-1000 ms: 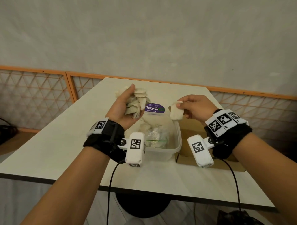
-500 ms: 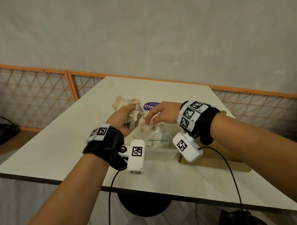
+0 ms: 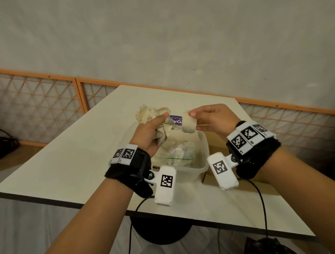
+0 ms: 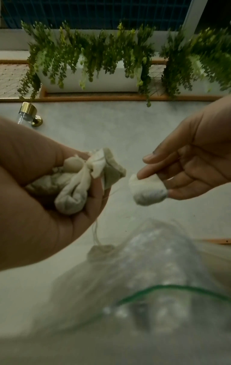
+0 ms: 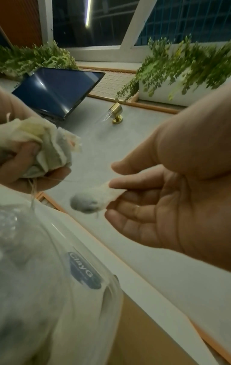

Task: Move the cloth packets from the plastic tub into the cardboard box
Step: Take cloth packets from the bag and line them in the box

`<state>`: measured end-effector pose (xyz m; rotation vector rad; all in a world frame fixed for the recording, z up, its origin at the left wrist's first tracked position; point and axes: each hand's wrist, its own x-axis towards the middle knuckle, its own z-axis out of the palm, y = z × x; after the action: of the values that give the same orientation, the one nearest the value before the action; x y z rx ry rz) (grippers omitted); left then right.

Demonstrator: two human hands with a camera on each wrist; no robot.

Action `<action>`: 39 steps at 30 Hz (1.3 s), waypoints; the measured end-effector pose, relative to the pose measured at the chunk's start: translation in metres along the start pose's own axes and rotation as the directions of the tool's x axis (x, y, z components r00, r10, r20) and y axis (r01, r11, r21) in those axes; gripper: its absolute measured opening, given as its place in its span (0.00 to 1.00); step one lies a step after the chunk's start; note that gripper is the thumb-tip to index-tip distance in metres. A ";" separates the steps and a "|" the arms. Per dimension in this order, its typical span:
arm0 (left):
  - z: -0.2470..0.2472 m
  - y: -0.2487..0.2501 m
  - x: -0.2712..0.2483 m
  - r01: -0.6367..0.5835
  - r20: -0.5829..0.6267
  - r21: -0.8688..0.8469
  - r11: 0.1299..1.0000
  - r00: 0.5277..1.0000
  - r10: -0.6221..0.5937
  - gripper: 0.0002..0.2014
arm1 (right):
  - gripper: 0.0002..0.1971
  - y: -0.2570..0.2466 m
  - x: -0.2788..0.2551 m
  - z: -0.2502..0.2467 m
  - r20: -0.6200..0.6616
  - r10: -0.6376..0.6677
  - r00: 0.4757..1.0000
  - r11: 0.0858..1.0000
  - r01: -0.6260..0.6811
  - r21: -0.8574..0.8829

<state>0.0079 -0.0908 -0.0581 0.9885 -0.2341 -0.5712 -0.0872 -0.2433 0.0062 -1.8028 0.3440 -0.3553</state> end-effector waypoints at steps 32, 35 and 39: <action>0.070 -0.037 0.015 -0.065 0.064 -0.082 0.995 0.995 0.070 0.06 | 0.09 0.087 -0.139 -0.095 -0.096 0.223 0.970 0.953 -0.238 -0.188; 0.068 -0.041 0.013 -0.041 0.048 -0.096 0.995 0.998 0.046 0.05 | 0.18 0.071 -0.107 -0.085 -0.122 0.255 0.959 0.955 -0.269 -0.123; 0.063 -0.039 0.012 -0.038 0.044 -0.109 0.993 0.998 0.043 0.05 | 0.19 0.050 -0.070 -0.059 -0.125 0.234 0.964 0.929 -0.260 -0.264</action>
<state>-0.0232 -0.1589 -0.0579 0.8642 -0.2606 -0.5642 -0.1778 -0.2791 -0.0316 -1.9923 0.7089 -0.2182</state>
